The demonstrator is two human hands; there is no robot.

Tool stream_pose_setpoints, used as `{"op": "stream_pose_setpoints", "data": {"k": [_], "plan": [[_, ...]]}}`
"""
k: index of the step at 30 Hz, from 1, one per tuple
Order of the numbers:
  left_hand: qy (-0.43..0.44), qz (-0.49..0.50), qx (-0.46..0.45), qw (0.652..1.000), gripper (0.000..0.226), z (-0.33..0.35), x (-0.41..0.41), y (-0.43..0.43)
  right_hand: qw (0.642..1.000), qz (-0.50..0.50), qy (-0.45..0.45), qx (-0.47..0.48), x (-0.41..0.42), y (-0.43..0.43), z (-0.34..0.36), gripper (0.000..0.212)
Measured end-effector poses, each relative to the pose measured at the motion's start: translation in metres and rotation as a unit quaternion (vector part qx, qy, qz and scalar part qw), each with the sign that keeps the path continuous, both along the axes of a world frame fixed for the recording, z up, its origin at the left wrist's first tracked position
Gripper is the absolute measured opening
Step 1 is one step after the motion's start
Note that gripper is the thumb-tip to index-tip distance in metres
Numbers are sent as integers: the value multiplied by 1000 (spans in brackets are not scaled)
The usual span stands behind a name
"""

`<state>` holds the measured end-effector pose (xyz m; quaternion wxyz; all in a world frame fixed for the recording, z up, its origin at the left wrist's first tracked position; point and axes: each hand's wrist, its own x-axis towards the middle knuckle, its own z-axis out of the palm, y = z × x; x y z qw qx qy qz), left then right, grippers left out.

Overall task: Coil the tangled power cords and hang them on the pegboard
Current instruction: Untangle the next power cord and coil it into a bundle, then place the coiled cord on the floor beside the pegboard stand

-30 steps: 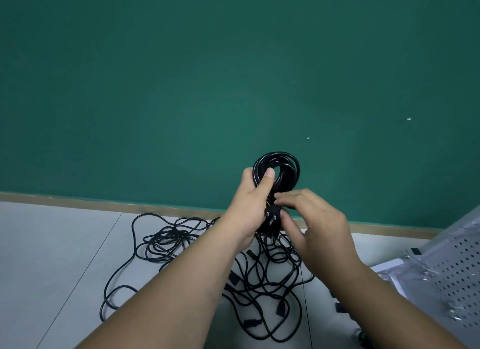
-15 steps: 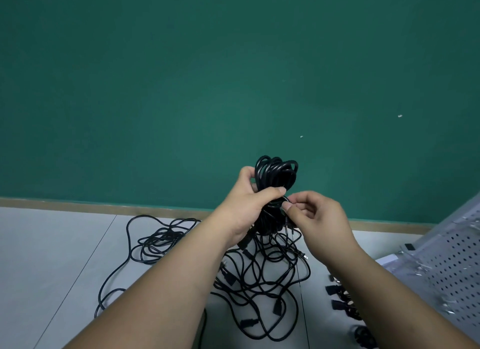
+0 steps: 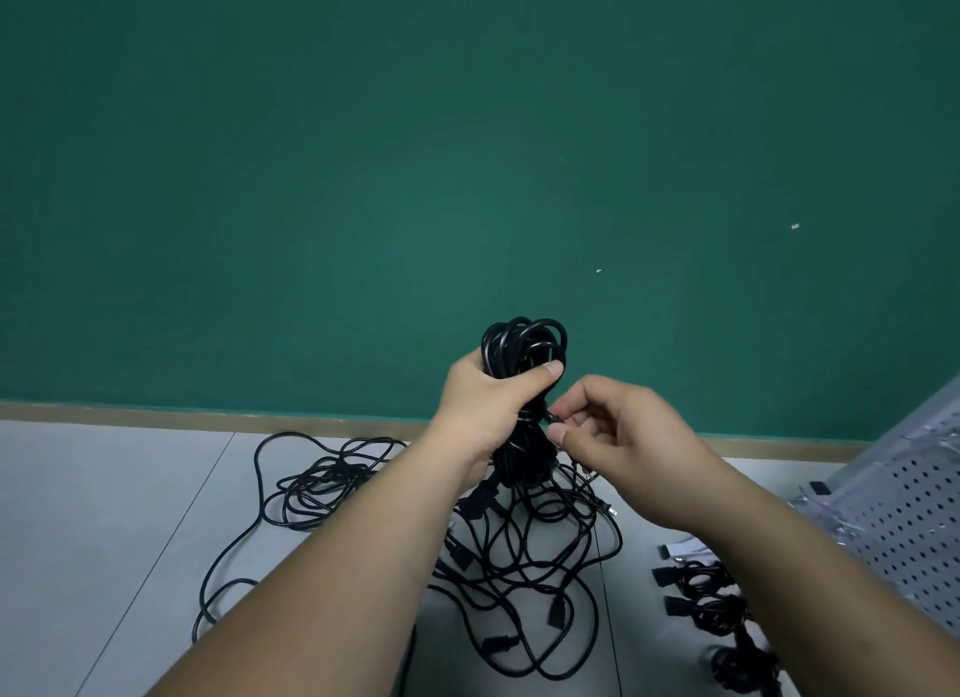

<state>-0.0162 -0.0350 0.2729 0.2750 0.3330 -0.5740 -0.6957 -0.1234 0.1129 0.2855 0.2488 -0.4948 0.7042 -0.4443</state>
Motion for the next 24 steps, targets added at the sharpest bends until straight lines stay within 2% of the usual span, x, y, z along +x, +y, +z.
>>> {"op": "stream_pose_setpoints", "data": {"k": [3, 5, 6, 11, 14, 17, 20, 24], "plan": [[18, 19, 72, 997, 29, 2, 0, 5, 991, -6, 134, 5, -5, 5, 2, 8], [33, 15, 115, 993, 35, 6, 2, 6, 968, -30, 250, -7, -8, 6, 3, 11], [41, 10, 132, 990, 38, 7, 2, 7, 959, -45, 280, -13, -8, 4, 0, 12], [67, 7, 173, 983, 36, 10, 3, 11, 961, -123, 244, -44, 8, -9, -17, 14], [75, 9, 163, 984, 30, 8, 5, 10, 980, -152, 124, -25, 17, -10, -17, 21], [101, 17, 139, 985, 22, 4, 3, 8, 985, -137, 107, 13, 30, -9, -10, 28], [100, -3, 116, 988, 33, 4, 1, 12, 985, -118, 123, 31, 50, -14, -13, 40], [100, -57, 82, 990, 45, -2, -4, 18, 986, -150, 76, 19, 38, -18, -26, 46]]}}
